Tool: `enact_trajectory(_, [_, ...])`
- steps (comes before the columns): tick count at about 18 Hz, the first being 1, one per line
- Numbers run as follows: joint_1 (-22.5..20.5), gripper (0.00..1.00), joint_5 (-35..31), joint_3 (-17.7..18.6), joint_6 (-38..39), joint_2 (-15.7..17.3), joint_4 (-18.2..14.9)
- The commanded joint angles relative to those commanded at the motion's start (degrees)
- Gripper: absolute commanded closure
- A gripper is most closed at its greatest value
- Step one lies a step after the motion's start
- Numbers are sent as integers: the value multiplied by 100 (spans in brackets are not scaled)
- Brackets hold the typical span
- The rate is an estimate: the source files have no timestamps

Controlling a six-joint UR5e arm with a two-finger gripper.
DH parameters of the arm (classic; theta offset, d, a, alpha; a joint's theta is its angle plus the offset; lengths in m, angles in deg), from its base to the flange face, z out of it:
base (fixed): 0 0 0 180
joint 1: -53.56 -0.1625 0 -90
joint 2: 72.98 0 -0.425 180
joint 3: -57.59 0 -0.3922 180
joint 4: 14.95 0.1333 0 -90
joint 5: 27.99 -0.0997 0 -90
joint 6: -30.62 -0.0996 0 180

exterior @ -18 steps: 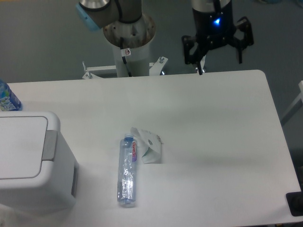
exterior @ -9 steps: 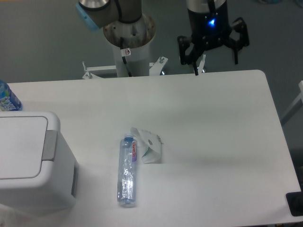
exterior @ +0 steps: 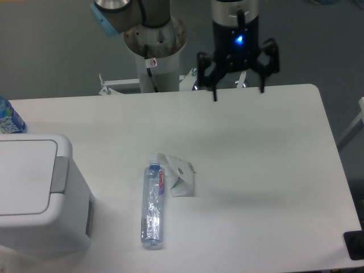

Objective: Open the trash can
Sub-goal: 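Move the open gripper over to the white trash can lid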

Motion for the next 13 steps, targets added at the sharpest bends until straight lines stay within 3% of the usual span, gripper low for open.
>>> enact_trajectory(3, [369, 0, 9, 0, 89, -140, 359])
enact_trajectory(5, [738, 0, -35, -35, 648, -316, 676])
enact_trajectory(8, [1151, 0, -44, -70, 1292, -439, 896])
enact_trajectory(10, [1380, 0, -35, -70, 1564, -536, 1272])
enact_trajectory(13, [1679, 0, -44, -70, 1768, -667, 1398])
